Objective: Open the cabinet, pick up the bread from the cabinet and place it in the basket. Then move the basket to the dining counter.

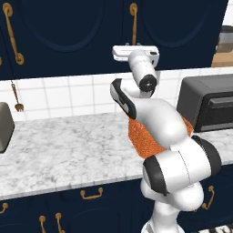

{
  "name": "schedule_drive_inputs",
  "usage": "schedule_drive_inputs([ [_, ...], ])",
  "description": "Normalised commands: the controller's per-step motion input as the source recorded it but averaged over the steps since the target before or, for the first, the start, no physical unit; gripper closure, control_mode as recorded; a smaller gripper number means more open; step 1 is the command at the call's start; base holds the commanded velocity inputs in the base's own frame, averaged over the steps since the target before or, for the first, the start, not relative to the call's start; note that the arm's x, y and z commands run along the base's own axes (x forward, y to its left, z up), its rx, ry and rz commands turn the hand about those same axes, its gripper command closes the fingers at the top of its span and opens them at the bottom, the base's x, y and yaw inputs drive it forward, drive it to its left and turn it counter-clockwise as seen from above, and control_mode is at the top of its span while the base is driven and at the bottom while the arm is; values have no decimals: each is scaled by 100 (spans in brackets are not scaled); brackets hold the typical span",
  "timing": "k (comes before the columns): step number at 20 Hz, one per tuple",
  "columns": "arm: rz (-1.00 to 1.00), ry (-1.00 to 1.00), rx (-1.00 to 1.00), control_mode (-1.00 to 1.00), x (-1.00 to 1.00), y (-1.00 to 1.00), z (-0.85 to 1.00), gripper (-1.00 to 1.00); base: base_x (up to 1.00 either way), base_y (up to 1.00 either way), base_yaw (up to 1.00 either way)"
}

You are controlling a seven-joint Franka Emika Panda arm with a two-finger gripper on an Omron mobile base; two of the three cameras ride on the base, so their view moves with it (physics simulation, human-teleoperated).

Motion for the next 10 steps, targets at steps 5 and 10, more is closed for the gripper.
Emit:
schedule_drive_inputs([
  [5,0,0,0,-100,-13,-3,0,100,0,0,0],
  [10,0,0,0,-100,-85,-34,13,100,0,0,0],
])
